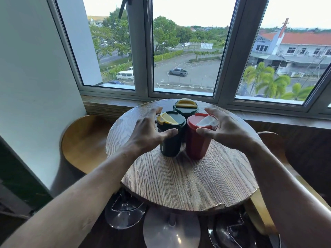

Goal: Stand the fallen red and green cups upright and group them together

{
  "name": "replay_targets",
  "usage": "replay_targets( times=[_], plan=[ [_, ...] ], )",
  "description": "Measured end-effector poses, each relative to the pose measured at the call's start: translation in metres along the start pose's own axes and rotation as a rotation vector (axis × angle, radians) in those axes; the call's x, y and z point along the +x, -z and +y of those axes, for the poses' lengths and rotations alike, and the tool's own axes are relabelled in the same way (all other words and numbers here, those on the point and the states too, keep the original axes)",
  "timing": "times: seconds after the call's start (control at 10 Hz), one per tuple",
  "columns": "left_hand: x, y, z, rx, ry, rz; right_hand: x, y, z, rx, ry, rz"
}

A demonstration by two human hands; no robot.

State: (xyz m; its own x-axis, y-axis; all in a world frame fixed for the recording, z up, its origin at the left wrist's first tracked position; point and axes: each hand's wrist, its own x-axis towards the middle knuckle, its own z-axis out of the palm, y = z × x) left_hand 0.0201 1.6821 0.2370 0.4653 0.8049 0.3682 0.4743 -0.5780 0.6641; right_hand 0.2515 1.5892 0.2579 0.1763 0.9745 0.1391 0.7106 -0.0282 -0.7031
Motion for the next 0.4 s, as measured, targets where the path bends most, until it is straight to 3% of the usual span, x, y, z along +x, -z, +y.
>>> replay_targets(
  times=[0.2,0.4],
  plan=[
    [-0.006,0.004,-0.002,0.000,0.003,0.015,-0.003,0.003,-0.004,-0.086,0.037,0.059],
    [-0.023,0.014,-0.002,0.023,-0.013,0.075,-0.014,-0.005,-0.024,-0.349,0.157,0.195]
  ],
)
